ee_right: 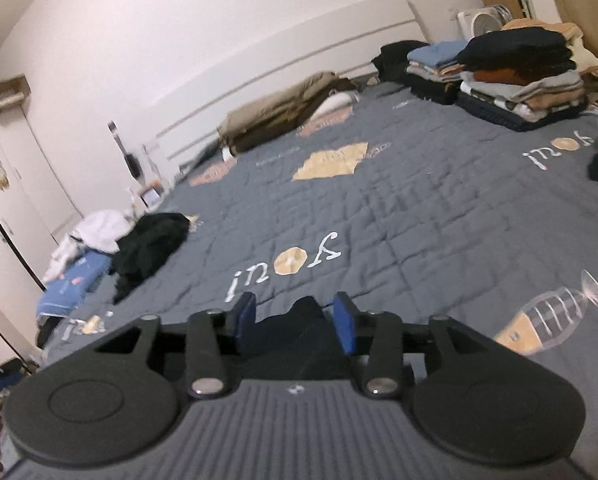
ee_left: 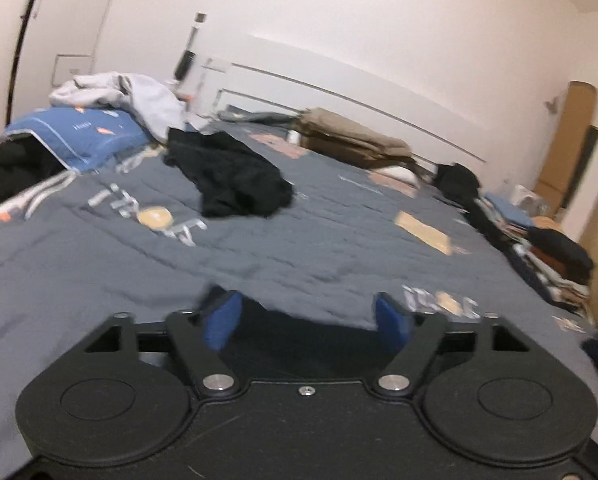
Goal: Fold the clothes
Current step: 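Grasp the sweatshirt with the right tool while the left tool presses it flat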
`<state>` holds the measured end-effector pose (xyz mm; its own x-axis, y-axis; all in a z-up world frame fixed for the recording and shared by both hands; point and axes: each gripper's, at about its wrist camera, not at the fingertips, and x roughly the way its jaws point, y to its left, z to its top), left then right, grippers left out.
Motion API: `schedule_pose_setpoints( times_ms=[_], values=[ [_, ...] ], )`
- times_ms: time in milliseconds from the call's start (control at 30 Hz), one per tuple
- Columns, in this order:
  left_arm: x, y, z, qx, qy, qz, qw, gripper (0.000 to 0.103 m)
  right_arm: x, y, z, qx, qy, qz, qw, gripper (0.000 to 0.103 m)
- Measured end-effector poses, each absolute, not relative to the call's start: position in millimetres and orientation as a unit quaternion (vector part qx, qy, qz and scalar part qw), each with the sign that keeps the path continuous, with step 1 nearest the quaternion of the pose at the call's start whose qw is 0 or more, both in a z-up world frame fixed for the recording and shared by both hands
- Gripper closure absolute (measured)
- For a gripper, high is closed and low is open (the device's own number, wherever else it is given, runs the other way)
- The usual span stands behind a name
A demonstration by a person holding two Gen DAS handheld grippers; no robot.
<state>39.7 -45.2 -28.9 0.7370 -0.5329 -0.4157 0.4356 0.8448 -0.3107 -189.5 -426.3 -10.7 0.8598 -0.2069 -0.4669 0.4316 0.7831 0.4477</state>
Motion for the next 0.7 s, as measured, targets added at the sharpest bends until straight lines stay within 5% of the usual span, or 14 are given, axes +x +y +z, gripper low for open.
schedule_pose_setpoints(
  times_ms=[700],
  values=[
    [-127, -101, -71, -0.086, 0.288, -0.384, 0.873, 0.021, -334, -359, -117, 0.629, 0.163, -0.116, 0.751, 0.051]
  ],
)
